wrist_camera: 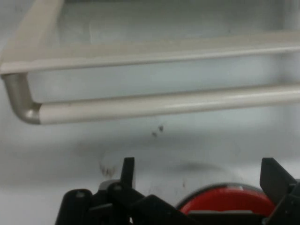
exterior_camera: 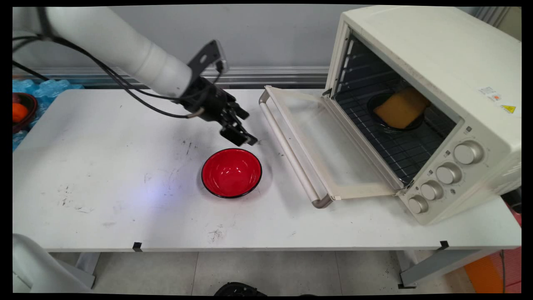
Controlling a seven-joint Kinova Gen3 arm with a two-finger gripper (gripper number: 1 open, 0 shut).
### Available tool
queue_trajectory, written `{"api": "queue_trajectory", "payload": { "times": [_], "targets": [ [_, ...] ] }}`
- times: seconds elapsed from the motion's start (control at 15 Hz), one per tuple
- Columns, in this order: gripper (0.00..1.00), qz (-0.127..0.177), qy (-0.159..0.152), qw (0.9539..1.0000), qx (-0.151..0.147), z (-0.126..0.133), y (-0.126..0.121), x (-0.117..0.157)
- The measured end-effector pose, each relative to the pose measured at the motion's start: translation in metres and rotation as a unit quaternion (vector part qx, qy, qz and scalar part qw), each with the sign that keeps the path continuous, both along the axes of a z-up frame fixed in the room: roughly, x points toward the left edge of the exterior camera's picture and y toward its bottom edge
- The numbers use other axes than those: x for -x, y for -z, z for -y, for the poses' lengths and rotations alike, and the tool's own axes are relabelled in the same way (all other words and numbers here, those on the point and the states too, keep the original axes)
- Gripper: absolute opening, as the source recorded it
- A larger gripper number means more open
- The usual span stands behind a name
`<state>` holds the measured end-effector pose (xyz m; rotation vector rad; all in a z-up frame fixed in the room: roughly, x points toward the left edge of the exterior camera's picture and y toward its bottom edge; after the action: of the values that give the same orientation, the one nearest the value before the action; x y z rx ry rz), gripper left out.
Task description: Close the oven
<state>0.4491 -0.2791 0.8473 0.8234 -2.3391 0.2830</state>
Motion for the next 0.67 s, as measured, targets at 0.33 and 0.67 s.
{"api": "queue_trajectory", "payload": {
  "times": [0.33, 0.67],
  "targets": [
    [1.0, -0.004, -0.006, 1.0, -0.004, 0.021, 0.031, 0.022],
    [1.0, -0.002, -0.01, 0.9999, -0.01, 0.037, 0.058, 0.037]
  ]
}}
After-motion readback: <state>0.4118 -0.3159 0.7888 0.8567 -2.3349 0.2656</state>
